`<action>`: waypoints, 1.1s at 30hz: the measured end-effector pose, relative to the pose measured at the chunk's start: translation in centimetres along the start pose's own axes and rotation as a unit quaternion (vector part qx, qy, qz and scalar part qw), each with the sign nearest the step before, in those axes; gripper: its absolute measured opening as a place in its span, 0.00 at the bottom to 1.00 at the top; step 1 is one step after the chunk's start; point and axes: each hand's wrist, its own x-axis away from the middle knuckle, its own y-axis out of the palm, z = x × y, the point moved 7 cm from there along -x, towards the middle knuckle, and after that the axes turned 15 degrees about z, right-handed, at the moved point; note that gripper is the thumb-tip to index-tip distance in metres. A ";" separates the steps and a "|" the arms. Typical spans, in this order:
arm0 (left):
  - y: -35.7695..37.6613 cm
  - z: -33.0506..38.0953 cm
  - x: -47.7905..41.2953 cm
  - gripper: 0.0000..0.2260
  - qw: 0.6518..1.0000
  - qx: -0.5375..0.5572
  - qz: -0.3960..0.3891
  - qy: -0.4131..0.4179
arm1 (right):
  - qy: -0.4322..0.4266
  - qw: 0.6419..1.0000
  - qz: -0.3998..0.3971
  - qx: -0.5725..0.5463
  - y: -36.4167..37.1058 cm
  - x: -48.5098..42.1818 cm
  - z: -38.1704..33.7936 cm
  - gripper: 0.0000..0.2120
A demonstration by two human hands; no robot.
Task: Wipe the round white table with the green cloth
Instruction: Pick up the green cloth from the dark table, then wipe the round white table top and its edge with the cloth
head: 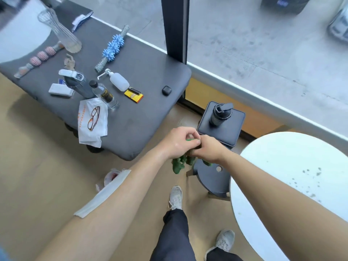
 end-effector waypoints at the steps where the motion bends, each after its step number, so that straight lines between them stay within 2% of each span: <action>1: 1.1 2.2 0.9 0.03 1.000 -0.003 -0.012 0.011 | 0.001 1.000 0.008 0.017 -1.4 1.6 1.2 0.09; 4: 4.1 8.7 3.0 0.03 0.998 0.003 -0.049 0.038 | 0.024 0.997 0.042 0.054 -5.8 6.6 6.1 0.04; 8: 7.7 17.4 5.5 0.04 0.994 0.003 -0.078 0.077 | 0.121 0.984 0.081 0.104 -11.2 13.7 15.0 0.07; 12: 11.3 23.6 6.9 0.05 0.992 -0.004 -0.075 0.097 | 0.236 0.962 0.135 0.024 -16.3 21.4 24.5 0.08; 16: 15.8 25.4 7.1 0.05 0.998 0.030 -0.036 0.047 | 0.282 0.928 0.215 -0.112 -19.5 27.0 30.9 0.11; 18: 18.9 25.8 7.2 0.04 0.998 0.058 -0.004 0.000 | 0.304 0.890 0.258 -0.222 -20.5 28.7 32.1 0.08; 19: 20.6 25.8 7.4 0.04 0.997 0.077 -0.001 -0.028 | 0.322 0.857 0.270 -0.300 -20.6 29.3 32.3 0.07; 22: 26.8 26.6 8.6 0.04 0.973 0.177 -0.075 -0.123 | 0.365 0.736 0.284 -0.495 -19.9 29.9 32.7 0.10; 23: 28.8 27.3 9.0 0.03 0.964 0.201 -0.104 -0.137 | 0.367 0.709 0.271 -0.538 -19.3 29.7 32.8 0.13; 24: 30.6 28.0 9.4 0.02 0.958 0.216 -0.128 -0.142 | 0.359 0.697 0.251 -0.568 -18.8 29.5 32.7 0.16; 26: 33.8 29.3 9.8 0.02 0.947 0.231 -0.171 -0.143 | 0.337 0.680 0.237 -0.607 -18.1 29.0 33.1 0.21; 27: 35.1 29.8 9.9 0.03 0.942 0.232 -0.196 -0.142 | 0.336 0.661 0.255 -0.621 -18.0 28.8 33.8 0.21; 31: 38.3 30.9 9.4 0.07 0.918 0.188 -0.329 -0.118 | 0.374 0.588 0.352 -0.625 -18.6 29.1 37.9 0.12; 33: 38.7 30.3 7.7 0.08 0.923 0.171 -0.330 -0.106 | 0.411 0.556 0.415 -0.592 -19.4 29.9 40.6 0.11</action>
